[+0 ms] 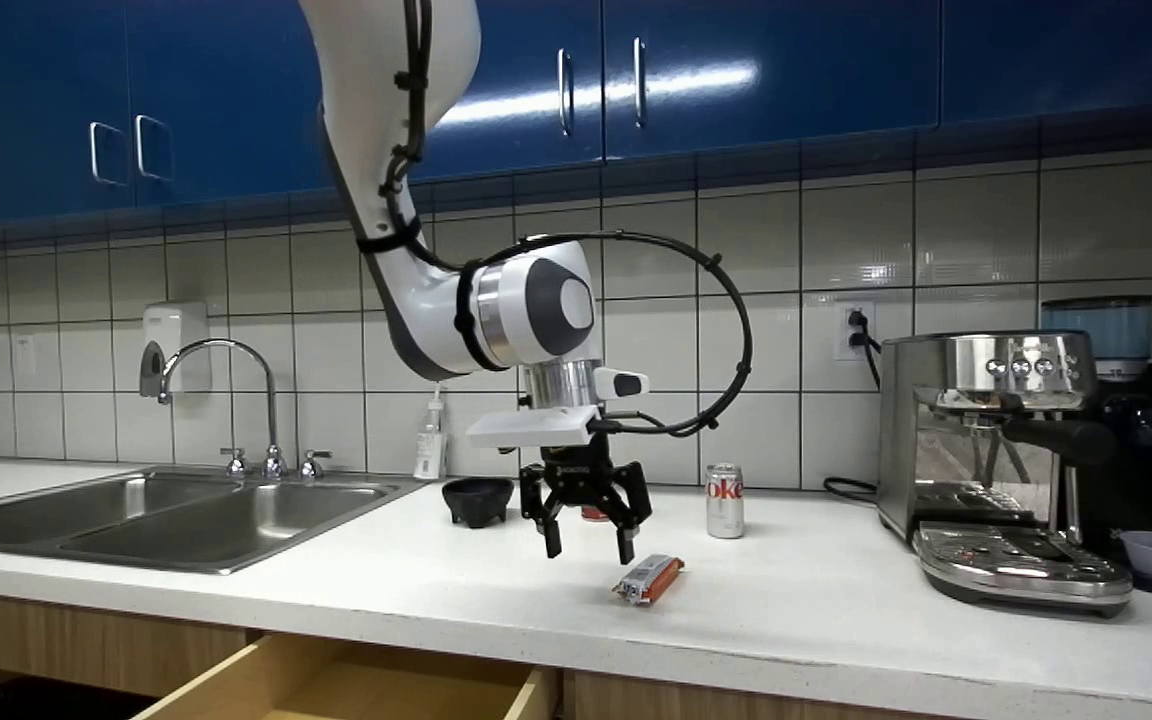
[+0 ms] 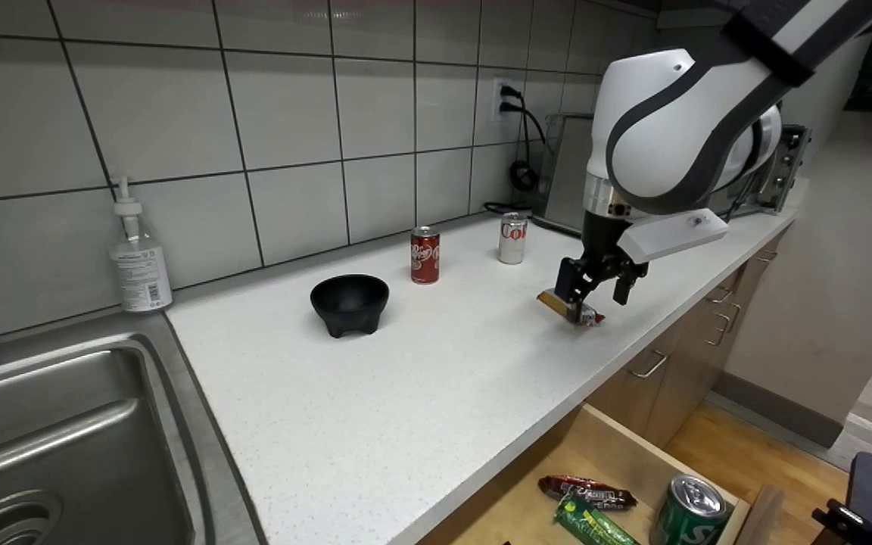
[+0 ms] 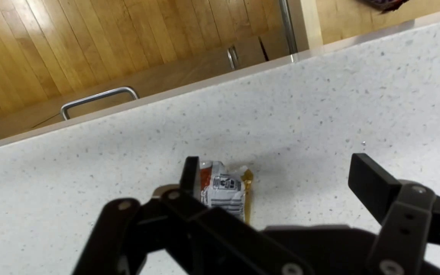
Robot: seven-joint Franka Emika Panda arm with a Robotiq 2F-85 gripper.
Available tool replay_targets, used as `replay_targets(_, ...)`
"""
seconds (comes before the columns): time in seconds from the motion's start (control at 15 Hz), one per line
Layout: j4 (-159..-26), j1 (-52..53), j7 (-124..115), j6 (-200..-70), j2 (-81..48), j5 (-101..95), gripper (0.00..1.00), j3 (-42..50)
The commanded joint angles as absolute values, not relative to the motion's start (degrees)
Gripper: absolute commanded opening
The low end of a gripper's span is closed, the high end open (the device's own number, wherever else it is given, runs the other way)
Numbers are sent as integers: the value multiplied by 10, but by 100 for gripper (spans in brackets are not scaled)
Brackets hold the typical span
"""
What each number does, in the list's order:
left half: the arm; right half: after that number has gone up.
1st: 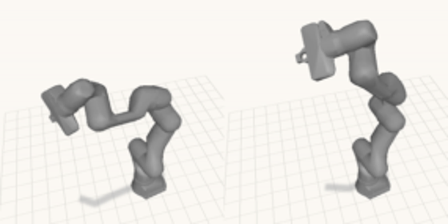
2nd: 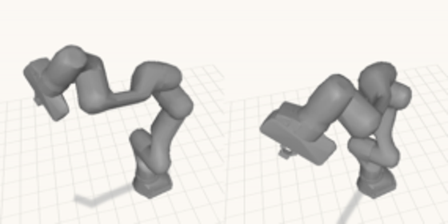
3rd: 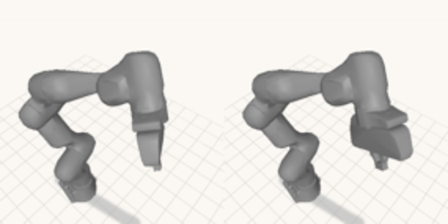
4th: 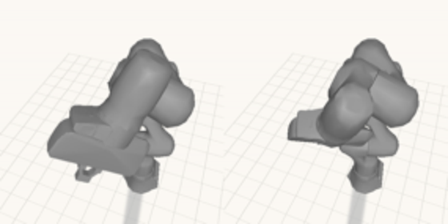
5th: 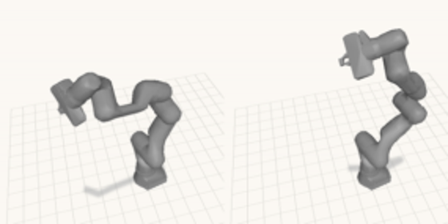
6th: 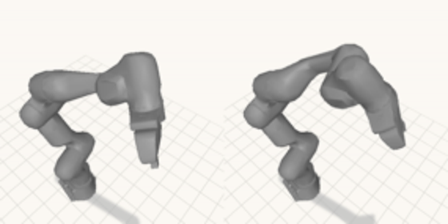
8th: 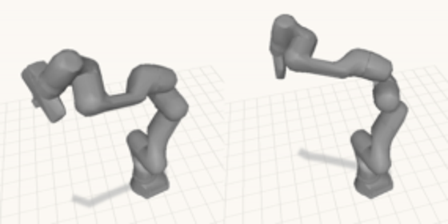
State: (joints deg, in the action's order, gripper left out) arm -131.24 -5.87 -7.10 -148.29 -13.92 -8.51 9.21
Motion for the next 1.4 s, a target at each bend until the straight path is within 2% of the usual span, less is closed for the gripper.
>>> replay_targets(0.0,-1259,-78,-27,-1481,-181,-64,100,91)
replay_targets(0.73,-1157,-124,70,-1477,-272,17,100,68)
replay_targets(1.33,-1138,-134,88,-1473,-288,21,100,60)
